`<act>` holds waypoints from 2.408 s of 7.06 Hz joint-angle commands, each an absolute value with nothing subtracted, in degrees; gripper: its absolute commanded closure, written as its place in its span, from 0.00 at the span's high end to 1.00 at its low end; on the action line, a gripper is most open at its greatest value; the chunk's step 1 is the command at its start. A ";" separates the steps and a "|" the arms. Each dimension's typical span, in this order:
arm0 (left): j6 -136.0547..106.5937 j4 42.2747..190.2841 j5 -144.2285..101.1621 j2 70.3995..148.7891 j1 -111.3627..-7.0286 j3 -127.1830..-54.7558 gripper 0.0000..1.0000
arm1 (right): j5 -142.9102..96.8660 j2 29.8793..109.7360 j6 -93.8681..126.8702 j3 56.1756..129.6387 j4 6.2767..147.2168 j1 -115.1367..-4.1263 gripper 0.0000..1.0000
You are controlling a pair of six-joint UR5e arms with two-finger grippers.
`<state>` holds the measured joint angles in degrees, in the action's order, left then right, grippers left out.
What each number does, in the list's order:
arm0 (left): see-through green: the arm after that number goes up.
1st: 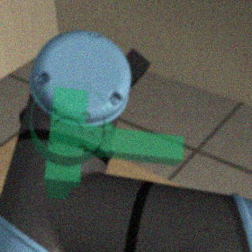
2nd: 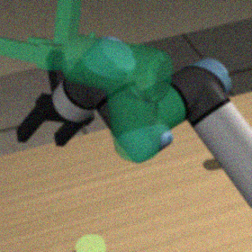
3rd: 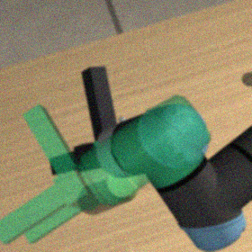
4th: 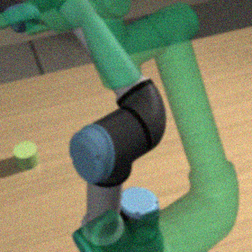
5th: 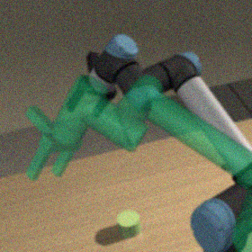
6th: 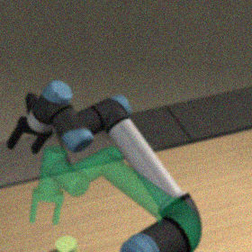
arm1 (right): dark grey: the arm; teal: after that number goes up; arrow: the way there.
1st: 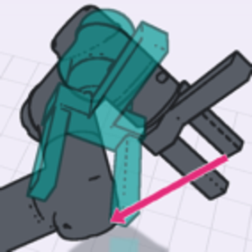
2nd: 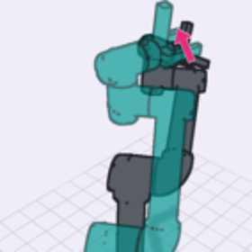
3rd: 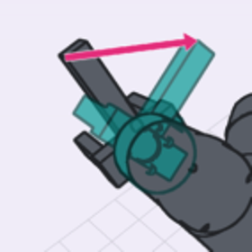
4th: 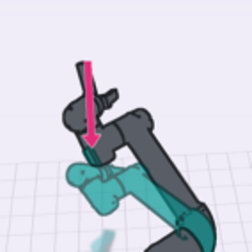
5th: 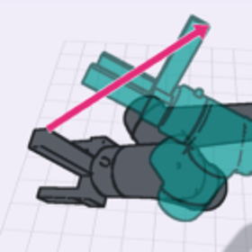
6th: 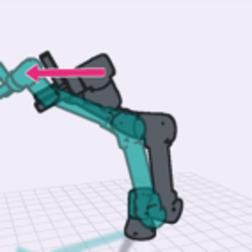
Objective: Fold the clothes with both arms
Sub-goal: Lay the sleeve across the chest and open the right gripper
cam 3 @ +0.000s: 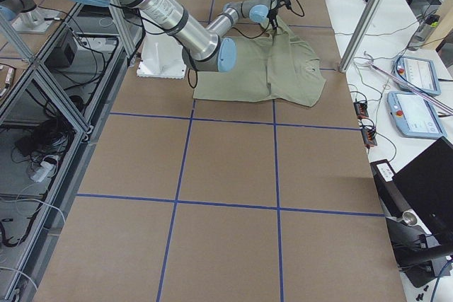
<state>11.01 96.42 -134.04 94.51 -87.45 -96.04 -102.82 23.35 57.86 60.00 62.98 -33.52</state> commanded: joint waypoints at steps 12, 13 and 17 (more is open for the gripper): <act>-12.75 110.25 -132.37 94.66 -79.84 -94.41 1.00 | -99.36 17.65 61.43 58.31 73.57 -30.57 0.99; -21.53 115.52 -129.06 93.96 -76.32 -93.70 1.00 | -106.19 20.89 61.26 66.19 83.40 -33.54 1.00; -46.80 134.20 -119.66 85.97 -66.38 -93.43 1.00 | -114.08 45.88 59.42 97.92 98.61 -43.66 1.00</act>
<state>-40.32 131.06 -123.86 87.76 -69.50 -93.58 -113.49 35.83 60.34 87.52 97.09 -40.75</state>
